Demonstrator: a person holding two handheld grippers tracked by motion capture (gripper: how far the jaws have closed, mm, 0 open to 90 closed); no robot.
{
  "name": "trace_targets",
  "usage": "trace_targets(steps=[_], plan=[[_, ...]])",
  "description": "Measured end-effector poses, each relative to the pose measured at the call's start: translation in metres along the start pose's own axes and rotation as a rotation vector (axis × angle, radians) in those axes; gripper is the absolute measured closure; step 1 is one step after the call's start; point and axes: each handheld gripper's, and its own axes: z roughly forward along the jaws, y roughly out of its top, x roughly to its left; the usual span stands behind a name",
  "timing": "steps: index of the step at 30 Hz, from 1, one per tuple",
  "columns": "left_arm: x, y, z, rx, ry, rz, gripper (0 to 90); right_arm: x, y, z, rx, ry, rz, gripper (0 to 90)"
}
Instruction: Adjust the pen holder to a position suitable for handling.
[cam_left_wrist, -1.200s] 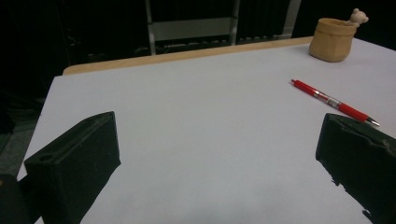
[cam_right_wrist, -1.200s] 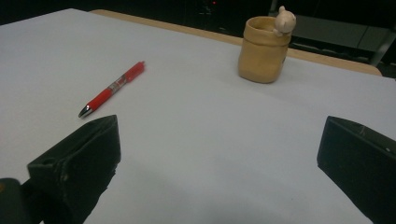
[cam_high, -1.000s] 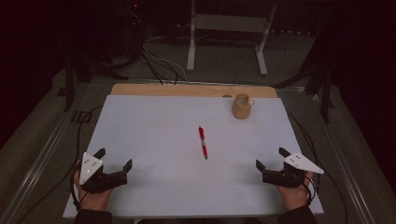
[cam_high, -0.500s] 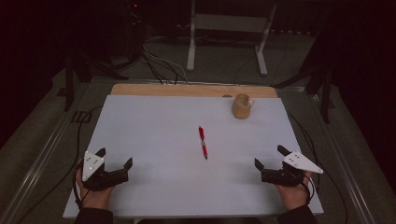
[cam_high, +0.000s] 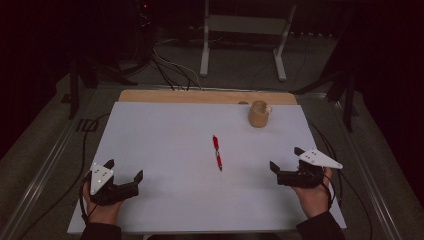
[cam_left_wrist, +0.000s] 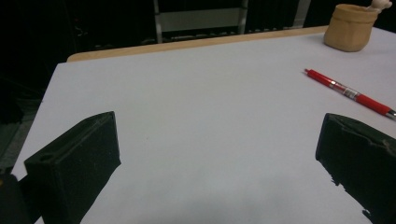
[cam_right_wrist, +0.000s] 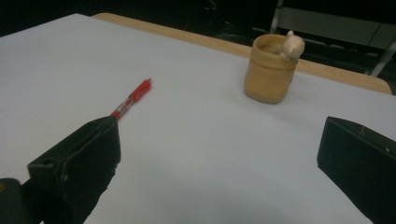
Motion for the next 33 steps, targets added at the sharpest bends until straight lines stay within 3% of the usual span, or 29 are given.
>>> trace_targets(steps=[7,18,33], plan=[[0.0,-0.001,0.001,0.005,-0.006,-0.001,0.3,-0.01,0.029,0.009,0.032,0.012,0.032,0.2],[-0.001,-0.002,0.001,0.006,-0.006,-0.009,0.3,-0.021,0.069,0.031,0.058,-0.02,0.022,0.2],[0.001,-0.003,0.001,0.004,-0.004,-0.025,0.3,-0.054,0.099,0.07,0.094,-0.048,0.112,0.2]])
